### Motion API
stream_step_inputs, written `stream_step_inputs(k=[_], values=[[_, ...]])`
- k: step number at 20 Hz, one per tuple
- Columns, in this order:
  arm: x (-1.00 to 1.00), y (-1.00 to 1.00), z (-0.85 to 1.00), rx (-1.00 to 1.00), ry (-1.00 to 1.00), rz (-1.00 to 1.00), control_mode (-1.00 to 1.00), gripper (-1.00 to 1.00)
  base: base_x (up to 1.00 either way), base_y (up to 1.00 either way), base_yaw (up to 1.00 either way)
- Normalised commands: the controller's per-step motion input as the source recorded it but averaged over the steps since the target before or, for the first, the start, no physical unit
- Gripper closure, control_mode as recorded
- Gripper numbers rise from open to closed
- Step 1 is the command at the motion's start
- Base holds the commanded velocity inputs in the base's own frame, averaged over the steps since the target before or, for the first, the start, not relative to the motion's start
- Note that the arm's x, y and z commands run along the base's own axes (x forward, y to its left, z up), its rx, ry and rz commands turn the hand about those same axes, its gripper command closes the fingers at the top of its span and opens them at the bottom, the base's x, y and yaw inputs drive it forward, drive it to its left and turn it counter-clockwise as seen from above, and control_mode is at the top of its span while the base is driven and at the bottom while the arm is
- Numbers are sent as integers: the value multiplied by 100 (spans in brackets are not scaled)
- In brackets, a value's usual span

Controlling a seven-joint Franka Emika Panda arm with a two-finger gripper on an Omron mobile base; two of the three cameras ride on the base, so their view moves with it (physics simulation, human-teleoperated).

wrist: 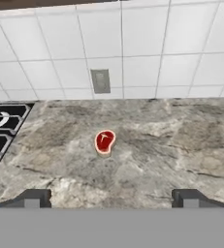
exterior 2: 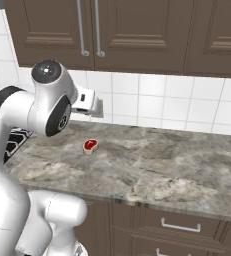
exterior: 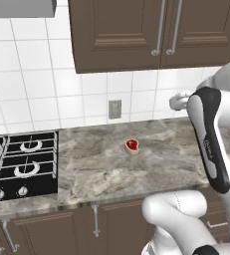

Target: Retrieve the tupperware from the cabinet, then place the raw meat into the tupperware to avoid contamination.

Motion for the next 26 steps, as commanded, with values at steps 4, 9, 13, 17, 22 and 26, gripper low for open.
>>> stream_step_inputs(k=[4, 9, 13, 17, 22, 26], values=[[-21, -17, 45, 0, -30, 0, -100, -100, 0, 0, 0], [-22, -8, 45, -2, -31, 0, -100, -100, 0, 0, 0], [-26, 0, 41, -8, -33, 0, -100, -100, 0, 0, 0], [-32, -1, 40, -12, -33, 0, -100, -100, 0, 0, 0], [-39, -9, 39, -12, -35, 0, -100, -100, 0, 0, 0], [-19, -3, 33, -6, -29, 0, -100, -100, 0, 0, 0]])
